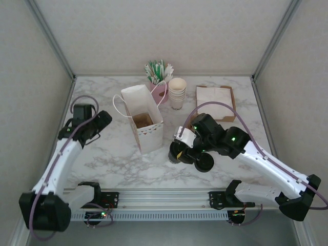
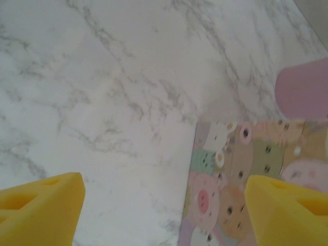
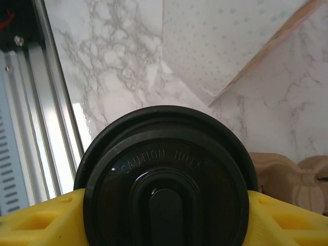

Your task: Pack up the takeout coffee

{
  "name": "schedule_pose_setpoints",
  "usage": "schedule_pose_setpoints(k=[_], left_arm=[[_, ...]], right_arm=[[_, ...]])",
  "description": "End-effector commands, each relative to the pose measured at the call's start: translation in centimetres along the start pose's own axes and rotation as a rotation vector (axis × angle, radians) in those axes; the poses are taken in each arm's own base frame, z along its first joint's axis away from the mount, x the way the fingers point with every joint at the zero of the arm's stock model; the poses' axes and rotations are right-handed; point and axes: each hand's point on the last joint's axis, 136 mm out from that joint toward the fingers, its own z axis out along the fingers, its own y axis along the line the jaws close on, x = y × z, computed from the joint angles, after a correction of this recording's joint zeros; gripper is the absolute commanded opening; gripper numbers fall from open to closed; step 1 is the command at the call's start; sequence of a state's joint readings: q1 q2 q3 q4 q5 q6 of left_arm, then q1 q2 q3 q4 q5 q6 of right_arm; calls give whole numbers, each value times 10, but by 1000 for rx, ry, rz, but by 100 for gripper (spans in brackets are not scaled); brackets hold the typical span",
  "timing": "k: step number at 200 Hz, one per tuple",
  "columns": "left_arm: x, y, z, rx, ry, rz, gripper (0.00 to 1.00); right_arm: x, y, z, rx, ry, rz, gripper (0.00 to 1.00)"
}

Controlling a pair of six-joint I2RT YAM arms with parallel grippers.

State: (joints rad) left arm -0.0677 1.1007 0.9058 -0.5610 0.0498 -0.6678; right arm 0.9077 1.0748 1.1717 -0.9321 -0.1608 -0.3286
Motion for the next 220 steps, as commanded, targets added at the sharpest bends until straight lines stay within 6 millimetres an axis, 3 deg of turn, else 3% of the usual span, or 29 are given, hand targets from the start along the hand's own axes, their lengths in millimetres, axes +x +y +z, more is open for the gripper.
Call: schedule_pose_setpoints(k=[1,57,87,124,161,220], left_arm=[[-33,-28,14,37,-34,-69,80],[-77,-82,83,87,-10,-40,76],[-75,-116,118,200,97,-3,74],[-65,-150,137,357,180,40,73],[-35,-155,144,379,265,125,74],[5,-137,140,331,338,152,76]], right_arm=[[-10,-1,-25,33,-23,76,56],[-34,-4,-56,56,-97,156,54],[-51,-8,-70,74,-137,190,54],[-81,-8,-89,59,-233,212,53],[-106,-4,-101,19,-321,209,53],[-138,-19,-111,70,-384,224,52]])
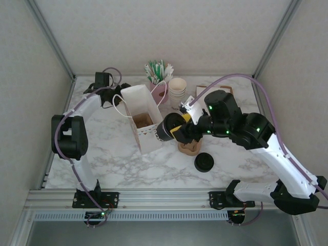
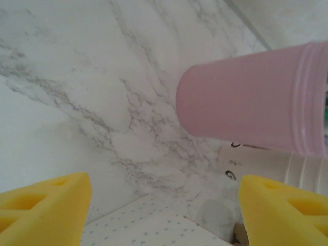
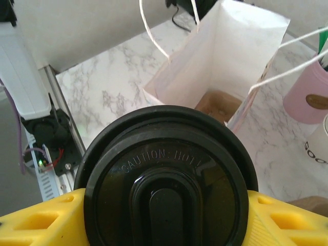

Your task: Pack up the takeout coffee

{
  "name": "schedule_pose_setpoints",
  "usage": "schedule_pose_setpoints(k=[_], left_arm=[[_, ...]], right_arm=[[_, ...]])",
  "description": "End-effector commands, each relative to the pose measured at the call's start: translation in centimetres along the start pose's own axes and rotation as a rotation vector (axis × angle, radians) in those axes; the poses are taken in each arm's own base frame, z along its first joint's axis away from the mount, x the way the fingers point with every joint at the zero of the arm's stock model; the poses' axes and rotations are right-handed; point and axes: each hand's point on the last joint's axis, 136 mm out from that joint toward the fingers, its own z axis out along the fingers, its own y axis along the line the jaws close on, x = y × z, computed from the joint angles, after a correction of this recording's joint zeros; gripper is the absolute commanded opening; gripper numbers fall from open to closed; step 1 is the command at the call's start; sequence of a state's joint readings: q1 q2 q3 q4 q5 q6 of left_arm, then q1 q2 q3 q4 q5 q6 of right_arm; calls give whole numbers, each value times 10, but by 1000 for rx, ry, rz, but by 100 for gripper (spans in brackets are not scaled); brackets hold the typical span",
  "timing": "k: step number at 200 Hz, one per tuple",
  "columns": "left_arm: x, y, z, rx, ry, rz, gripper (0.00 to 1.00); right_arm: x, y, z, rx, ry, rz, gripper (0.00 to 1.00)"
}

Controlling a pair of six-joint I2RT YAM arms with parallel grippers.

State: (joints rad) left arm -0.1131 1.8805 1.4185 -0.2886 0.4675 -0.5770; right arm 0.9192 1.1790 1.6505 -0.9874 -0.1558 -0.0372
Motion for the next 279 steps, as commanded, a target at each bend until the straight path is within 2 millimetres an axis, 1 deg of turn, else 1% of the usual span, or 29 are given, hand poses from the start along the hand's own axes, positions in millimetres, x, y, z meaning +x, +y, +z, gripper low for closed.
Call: schedule_pose_setpoints(k=[1,24,44,79,99,109,123,144,179,226,245,279], left_arm=[[22,1,-5,-4,40,21,76],[31,9,-7,-16,41,-2,76],[38,8,-15,-13,37,-10,77],[52,6,-27,-21,12,1,78],[62,10,-30,-33,11,-15,79],[68,15,-31,-51,11,-21,79],[77,15,-36,-61,6,-11,79],[90,14,-43,-62,-5,-6,79],[112,22,-56,-84,-28,-21,79],[137,33,-76,-104,-71,-43,79],[148,35,-82,-100,-80,-48,79],[161,35,-94,-93,-113,-52,80]], right_arm=[[-26,0,-5,16,-76,1,52],[-40,-7,-4,62,-96,2,52],[-49,-9,0,75,-92,6,53],[-57,-20,14,125,-57,28,54],[-60,-27,23,162,-26,58,54],[-59,-30,28,179,-5,67,54],[-59,-33,34,189,16,80,54],[-59,-31,43,181,43,93,54],[-57,-33,56,197,90,121,54],[-49,-23,75,180,161,110,54],[-45,-18,81,178,192,104,54],[-35,-8,95,160,257,69,53]])
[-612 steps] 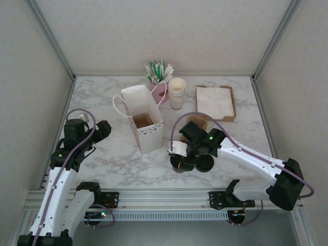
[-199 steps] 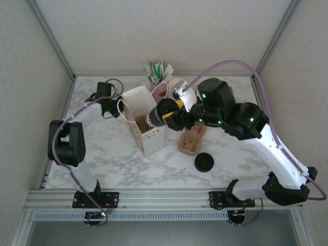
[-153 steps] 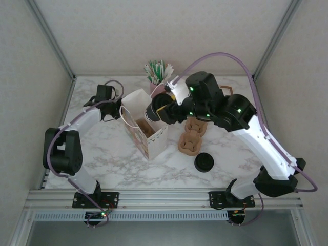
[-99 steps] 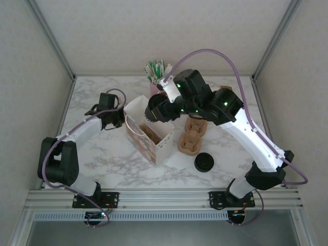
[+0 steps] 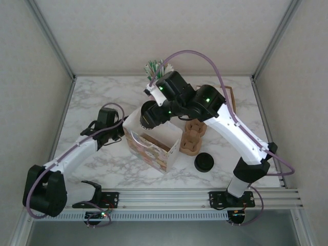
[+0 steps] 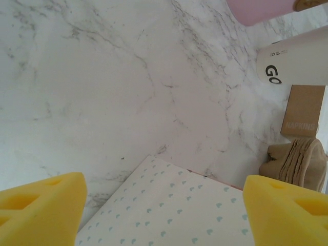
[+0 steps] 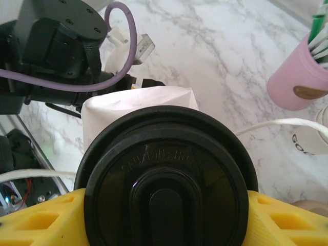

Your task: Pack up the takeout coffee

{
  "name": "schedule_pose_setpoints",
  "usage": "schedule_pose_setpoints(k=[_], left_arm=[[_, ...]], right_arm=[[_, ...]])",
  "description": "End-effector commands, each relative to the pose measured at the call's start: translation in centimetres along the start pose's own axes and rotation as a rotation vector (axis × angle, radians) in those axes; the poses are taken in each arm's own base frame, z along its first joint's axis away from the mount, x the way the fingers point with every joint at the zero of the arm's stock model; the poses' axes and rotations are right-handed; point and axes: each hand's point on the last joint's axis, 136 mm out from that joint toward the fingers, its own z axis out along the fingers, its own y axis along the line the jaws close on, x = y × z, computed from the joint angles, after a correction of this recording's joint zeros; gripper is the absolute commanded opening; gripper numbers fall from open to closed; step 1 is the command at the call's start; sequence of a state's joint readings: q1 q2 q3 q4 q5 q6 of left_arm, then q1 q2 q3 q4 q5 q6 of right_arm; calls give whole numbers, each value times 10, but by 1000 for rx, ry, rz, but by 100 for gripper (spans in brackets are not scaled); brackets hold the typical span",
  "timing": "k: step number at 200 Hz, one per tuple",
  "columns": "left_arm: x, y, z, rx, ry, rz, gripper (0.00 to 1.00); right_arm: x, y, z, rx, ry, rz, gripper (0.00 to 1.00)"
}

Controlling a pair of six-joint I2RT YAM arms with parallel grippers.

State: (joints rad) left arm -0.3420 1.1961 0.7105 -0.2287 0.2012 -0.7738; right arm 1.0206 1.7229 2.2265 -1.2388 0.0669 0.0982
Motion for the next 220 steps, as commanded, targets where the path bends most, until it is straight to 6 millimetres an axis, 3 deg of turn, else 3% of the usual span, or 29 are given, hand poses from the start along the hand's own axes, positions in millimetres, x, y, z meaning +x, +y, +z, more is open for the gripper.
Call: schedule_pose_setpoints(k=[1,73,134,220], left_arm=[[4,3,-9,-8,-45,-28,80],[10,17,-26,-62,-71,20,81],[-5,17,-66,-134,-128,153,90],[-17,13,-114,-182,-190,245,89]], right_arm=[[7,6,2,7,41,-19,53],[33,21,29,-44,150,-146,53],[42,30,47,-92,182,-182,52],[53,29,71,-89,195,-202,50]])
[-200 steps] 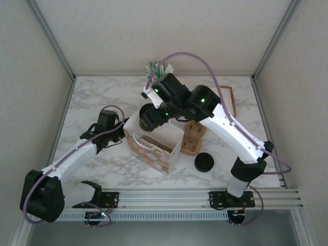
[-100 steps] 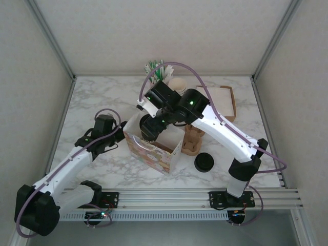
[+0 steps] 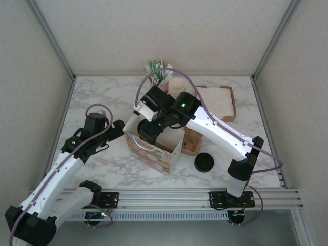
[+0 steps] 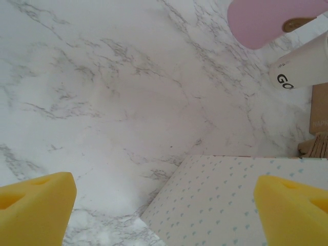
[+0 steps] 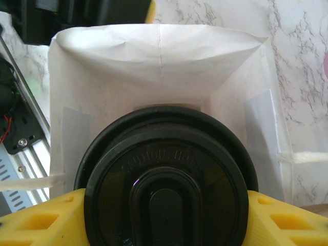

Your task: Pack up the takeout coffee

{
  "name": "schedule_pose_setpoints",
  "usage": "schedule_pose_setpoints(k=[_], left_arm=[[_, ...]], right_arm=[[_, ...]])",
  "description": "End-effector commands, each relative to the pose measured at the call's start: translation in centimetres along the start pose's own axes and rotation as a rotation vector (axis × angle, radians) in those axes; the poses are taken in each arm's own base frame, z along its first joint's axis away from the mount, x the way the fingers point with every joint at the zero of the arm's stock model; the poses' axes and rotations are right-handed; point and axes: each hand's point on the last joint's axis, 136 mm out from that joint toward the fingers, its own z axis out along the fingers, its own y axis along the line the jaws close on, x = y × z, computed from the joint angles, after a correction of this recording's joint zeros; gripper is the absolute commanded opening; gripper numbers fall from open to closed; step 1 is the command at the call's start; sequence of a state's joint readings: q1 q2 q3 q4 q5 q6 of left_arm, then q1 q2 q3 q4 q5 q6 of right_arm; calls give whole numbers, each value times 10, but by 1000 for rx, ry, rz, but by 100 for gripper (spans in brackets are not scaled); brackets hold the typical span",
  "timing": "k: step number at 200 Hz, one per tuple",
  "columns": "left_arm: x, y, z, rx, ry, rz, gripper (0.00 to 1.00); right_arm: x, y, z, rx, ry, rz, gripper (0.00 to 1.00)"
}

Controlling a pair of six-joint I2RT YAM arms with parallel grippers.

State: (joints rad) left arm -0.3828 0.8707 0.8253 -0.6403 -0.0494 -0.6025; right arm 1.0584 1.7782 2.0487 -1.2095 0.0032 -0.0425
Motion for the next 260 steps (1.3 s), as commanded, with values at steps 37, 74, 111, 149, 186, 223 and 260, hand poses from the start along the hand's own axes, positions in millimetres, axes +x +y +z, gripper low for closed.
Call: schedule_pose_setpoints(k=[37,74,111,149,186,223,260], left_arm=[[-2,7,-19,-27,-13,64,88],[2,9,-19,-28,-10,76,88],[3,12,-18,-32,-15,86,88],[5,15,-16,-41,-10,84,88],[8,17,-14,-44,-9,76,88],[10,17,-13,-42,-3,71,88],[12,18,-9,-47,4,64,88]], right_arm=[[7,3,16,-1,14,-28,50],[15,2,24,6,45,-15,51],[2,2,11,6,-22,21,51],[-9,-1,-7,25,-89,34,52],[-7,-10,-10,76,-87,38,51],[7,-9,8,70,-18,19,51],[13,-4,26,35,14,1,51]])
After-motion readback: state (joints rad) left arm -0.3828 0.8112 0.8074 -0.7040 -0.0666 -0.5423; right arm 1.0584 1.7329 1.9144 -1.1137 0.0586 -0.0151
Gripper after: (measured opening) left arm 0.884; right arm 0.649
